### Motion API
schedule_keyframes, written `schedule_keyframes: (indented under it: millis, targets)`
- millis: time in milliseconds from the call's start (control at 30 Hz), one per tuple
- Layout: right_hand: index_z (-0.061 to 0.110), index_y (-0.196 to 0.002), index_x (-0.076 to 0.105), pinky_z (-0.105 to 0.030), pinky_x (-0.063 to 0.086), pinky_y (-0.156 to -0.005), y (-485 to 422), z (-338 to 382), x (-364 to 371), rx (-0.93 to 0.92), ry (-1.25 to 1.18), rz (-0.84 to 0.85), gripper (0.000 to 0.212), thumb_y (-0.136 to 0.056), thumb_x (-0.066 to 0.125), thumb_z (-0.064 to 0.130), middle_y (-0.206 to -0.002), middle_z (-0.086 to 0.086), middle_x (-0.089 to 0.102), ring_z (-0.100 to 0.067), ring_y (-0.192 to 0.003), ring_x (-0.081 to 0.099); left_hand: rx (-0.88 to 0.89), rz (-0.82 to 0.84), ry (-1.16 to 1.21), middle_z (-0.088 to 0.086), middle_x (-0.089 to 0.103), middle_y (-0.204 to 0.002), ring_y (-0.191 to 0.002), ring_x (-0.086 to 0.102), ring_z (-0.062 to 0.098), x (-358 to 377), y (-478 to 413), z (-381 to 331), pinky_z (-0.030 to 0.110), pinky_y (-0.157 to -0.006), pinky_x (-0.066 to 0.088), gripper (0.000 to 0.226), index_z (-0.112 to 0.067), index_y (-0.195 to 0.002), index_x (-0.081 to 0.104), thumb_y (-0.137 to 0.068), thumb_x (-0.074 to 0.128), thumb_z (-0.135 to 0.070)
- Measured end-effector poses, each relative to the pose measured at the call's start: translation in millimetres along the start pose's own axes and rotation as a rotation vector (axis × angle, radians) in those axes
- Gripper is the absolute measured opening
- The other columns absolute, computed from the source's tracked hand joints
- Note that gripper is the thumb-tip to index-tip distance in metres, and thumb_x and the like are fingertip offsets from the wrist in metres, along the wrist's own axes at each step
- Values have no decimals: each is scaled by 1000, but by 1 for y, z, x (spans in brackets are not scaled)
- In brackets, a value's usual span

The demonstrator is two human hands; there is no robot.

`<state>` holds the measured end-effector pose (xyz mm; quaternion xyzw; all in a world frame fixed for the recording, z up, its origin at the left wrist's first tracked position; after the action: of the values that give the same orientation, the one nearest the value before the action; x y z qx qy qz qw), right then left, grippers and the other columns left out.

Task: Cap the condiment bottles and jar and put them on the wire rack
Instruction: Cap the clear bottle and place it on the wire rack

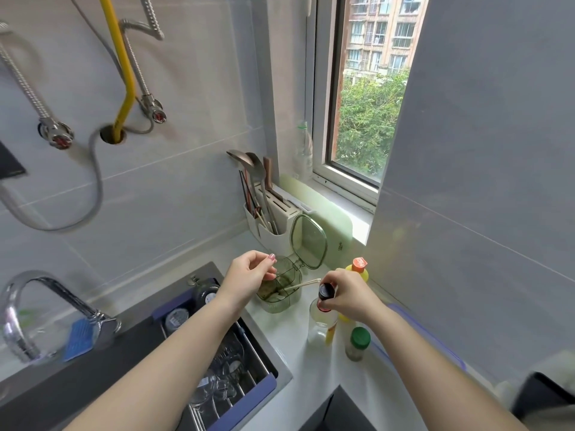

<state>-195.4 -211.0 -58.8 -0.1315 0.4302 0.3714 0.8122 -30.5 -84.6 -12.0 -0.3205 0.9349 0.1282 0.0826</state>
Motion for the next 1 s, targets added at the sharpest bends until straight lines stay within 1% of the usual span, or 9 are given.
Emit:
schedule_keyframes:
  millis: [200,300,400,433,500,633,733,800,1000]
  targets:
    - [5,-78,68,-33,46,-62,1,22,-24,-57,-29,-149,28,-65,80,26,-78,-7,64,-19,-72,54,-6,8,-17,7,71,-92,-76,66,11,-11,8,0,6,-55,45,22,-3,-104,67,-96,62,-23]
    - [6,-70,65,-30,40,-56,1,40,-47,-96,-95,-246,34,-65,83,34,-67,-7,63,-12,-60,47,-11,46,-27,7,73,-96,-81,68,11,-11,12,0,16,-65,45,19,-8,-103,68,-93,66,-25]
    - [8,-57,57,-28,34,-51,5,61,-76,-134,-206,-344,40,-64,85,36,-52,-2,49,-10,-52,37,32,115,-64,0,73,-106,-95,66,4,-7,20,-6,10,-71,48,23,-16,-108,69,-91,68,-31]
    - [12,-52,52,-27,30,-50,7,68,-85,-146,-234,-371,43,-64,85,35,-49,2,42,-10,-50,33,57,147,-70,-3,72,-112,-103,64,2,-6,22,-8,10,-80,50,30,-19,-114,68,-89,68,-36]
    - [15,-48,43,-28,26,-50,11,82,-100,-155,-302,-411,49,-65,86,32,-49,4,32,-12,-51,27,102,207,-79,-7,65,-127,-119,58,3,-4,27,-10,24,-103,46,51,-26,-127,61,-83,69,-51]
    - [16,-44,49,-35,39,-53,11,91,-111,-85,-577,-401,46,-56,84,43,-51,-6,46,-19,-54,44,132,275,-180,-8,50,-147,-135,46,11,-2,35,-11,37,-111,39,96,-35,-143,44,-61,66,-80]
    - [4,-60,69,-36,47,-57,11,97,-110,-22,-665,-373,42,-59,85,43,-64,-20,68,-20,-55,56,123,289,-244,-5,54,-144,-128,52,13,-4,39,-12,32,-101,44,107,-31,-146,40,-55,64,-83]
    - [4,-66,73,-36,50,-59,11,100,-109,0,-701,-363,41,-61,86,43,-71,-21,73,-18,-54,58,95,304,-259,-5,62,-133,-118,61,13,-6,41,-10,37,-97,52,113,-32,-140,44,-46,61,-91]
    - [6,-68,74,-34,50,-57,8,104,-106,29,-711,-357,41,-62,86,45,-70,-20,74,-16,-52,58,52,342,-227,-4,75,-104,-98,72,14,-10,44,-8,46,-93,57,89,-29,-112,63,-47,63,-90]
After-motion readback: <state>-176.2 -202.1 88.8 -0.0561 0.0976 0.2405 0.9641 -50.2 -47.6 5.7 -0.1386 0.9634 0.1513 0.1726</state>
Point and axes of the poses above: each hand's wrist, its own y-axis away from the middle knuckle, its own x-axis out of the palm, z = x × y, the point moved 9 cm from there along -y, towards the middle knuckle
